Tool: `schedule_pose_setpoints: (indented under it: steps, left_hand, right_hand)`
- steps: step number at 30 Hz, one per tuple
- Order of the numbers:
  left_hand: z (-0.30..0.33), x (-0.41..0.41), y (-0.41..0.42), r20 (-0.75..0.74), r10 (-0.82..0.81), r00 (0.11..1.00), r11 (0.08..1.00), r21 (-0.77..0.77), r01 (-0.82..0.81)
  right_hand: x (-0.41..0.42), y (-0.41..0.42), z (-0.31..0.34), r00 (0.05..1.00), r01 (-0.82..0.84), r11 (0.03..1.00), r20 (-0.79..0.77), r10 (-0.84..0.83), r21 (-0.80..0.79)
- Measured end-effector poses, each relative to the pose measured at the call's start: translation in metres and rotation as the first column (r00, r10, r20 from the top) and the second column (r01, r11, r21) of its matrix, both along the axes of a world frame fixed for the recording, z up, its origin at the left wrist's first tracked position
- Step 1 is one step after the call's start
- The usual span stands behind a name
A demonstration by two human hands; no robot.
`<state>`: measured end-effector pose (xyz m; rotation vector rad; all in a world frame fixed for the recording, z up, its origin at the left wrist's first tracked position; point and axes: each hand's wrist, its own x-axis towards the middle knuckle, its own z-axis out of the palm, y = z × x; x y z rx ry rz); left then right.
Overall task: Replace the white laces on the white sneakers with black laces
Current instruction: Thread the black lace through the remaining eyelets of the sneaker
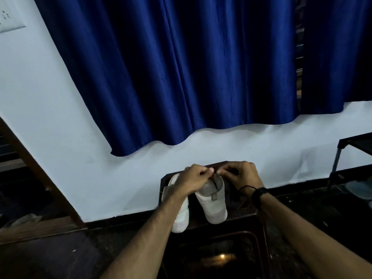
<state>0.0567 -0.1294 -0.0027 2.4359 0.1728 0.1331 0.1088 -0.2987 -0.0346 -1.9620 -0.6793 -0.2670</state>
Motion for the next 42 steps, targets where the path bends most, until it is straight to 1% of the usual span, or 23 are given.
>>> schedule_pose_setpoints:
  steps: [2, 3, 4, 5, 6, 8, 9, 11, 12, 14, 16, 18, 20, 21, 23, 26, 28, 29, 33, 35, 36, 39, 42]
  left_hand:
    - [-0.003, 0.002, -0.009, -0.016, -0.040, 0.999, 0.983, -0.181, 0.036]
    - [-0.003, 0.002, -0.013, -0.010, -0.016, 1.000, 0.978, -0.209, 0.013]
    - [-0.002, 0.005, -0.014, -0.001, 0.032, 0.999, 0.983, -0.181, -0.032]
    - [-0.004, 0.011, -0.012, 0.017, 0.080, 0.997, 0.992, -0.095, -0.078]
    - [-0.008, 0.016, -0.008, 0.037, 0.115, 0.993, 0.993, -0.010, -0.115]
    - [-0.016, 0.021, 0.002, 0.040, 0.227, 0.973, 0.967, 0.113, -0.230]
    - [-0.019, 0.023, 0.006, 0.061, 0.306, 0.950, 0.935, 0.167, -0.312]
    - [-0.027, 0.022, 0.010, 0.128, 0.419, 0.899, 0.857, 0.272, -0.438]
    - [-0.032, 0.024, 0.010, 0.157, 0.431, 0.889, 0.836, 0.302, -0.459]
    - [-0.045, 0.027, 0.005, 0.177, 0.408, 0.896, 0.827, 0.343, -0.445]
    - [-0.060, 0.032, -0.002, 0.215, 0.336, 0.917, 0.809, 0.432, -0.398]
    - [-0.073, 0.038, -0.009, 0.232, 0.293, 0.928, 0.766, 0.524, -0.372]
    - [-0.082, 0.045, -0.012, 0.252, 0.275, 0.928, 0.738, 0.564, -0.371]
    - [-0.086, 0.049, -0.012, 0.282, 0.239, 0.929, 0.723, 0.587, -0.364]
    - [-0.092, 0.052, -0.010, 0.276, 0.172, 0.946, 0.729, 0.610, -0.311]
    - [-0.094, 0.054, -0.007, 0.263, 0.172, 0.949, 0.741, 0.601, -0.301]
    - [-0.096, 0.056, -0.007, 0.265, 0.186, 0.946, 0.740, 0.596, -0.312]
    - [-0.097, 0.056, -0.006, 0.269, 0.184, 0.945, 0.742, 0.593, -0.313]
    - [-0.094, 0.052, -0.005, 0.298, 0.154, 0.942, 0.760, 0.573, -0.306]
    - [-0.093, 0.049, -0.006, 0.326, 0.163, 0.931, 0.762, 0.558, -0.329]
    - [-0.093, 0.049, -0.006, 0.328, 0.178, 0.928, 0.759, 0.554, -0.342]
    - [-0.091, 0.050, -0.005, 0.318, 0.190, 0.929, 0.752, 0.561, -0.346]
    - [-0.089, 0.050, -0.006, 0.298, 0.181, 0.937, 0.743, 0.582, -0.329]
  right_hand:
    - [0.003, 0.008, -0.003, 1.000, 0.005, 1.000, 0.028, -0.006, 0.014]
    - [0.005, 0.013, -0.005, 0.999, 0.011, 1.000, 0.037, -0.012, 0.020]
    - [0.007, 0.016, -0.006, 0.999, 0.031, 0.999, 0.036, -0.032, 0.020]
    - [0.009, 0.019, -0.007, 0.998, 0.051, 0.999, 0.026, -0.052, 0.016]
    - [0.015, 0.021, -0.012, 0.997, 0.078, 0.997, 0.022, -0.078, -0.026]
    - [0.026, 0.025, -0.023, 0.991, 0.134, 0.973, 0.039, -0.129, -0.188]
    - [0.034, 0.028, -0.029, 0.990, 0.143, 0.950, 0.025, -0.142, -0.278]
    - [0.043, 0.037, -0.038, 0.972, 0.120, 0.914, -0.143, -0.189, -0.388]
    - [0.046, 0.043, -0.043, 0.949, 0.111, 0.913, -0.232, -0.215, -0.394]
    - [0.051, 0.053, -0.053, 0.907, 0.155, 0.924, -0.321, -0.273, -0.349]
    - [0.049, 0.056, -0.060, 0.886, 0.229, 0.930, -0.335, -0.321, -0.287]
    - [0.049, 0.052, -0.067, 0.875, 0.256, 0.948, -0.371, -0.310, -0.189]
    - [0.050, 0.046, -0.074, 0.859, 0.249, 0.964, -0.439, -0.265, -0.093]
    - [0.052, 0.044, -0.077, 0.845, 0.239, 0.970, -0.481, -0.232, -0.048]
    - [0.056, 0.044, -0.087, 0.811, 0.234, 0.968, -0.568, -0.141, 0.095]
    - [0.058, 0.048, -0.099, 0.761, 0.212, 0.935, -0.649, 0.025, 0.285]
    - [0.060, 0.050, -0.104, 0.723, 0.208, 0.903, -0.681, 0.118, 0.376]
    - [0.059, 0.051, -0.105, 0.713, 0.212, 0.892, -0.687, 0.137, 0.398]
    - [0.065, 0.054, -0.117, 0.726, 0.225, 0.908, -0.682, 0.086, 0.354]
    - [0.073, 0.055, -0.129, 0.744, 0.230, 0.919, -0.666, 0.046, 0.321]
    - [0.070, 0.055, -0.125, 0.758, 0.236, 0.927, -0.652, 0.011, 0.290]
    - [0.056, 0.055, -0.104, 0.813, 0.271, 0.939, -0.573, -0.104, 0.214]
    - [0.051, 0.055, -0.099, 0.843, 0.321, 0.937, -0.492, -0.217, 0.137]
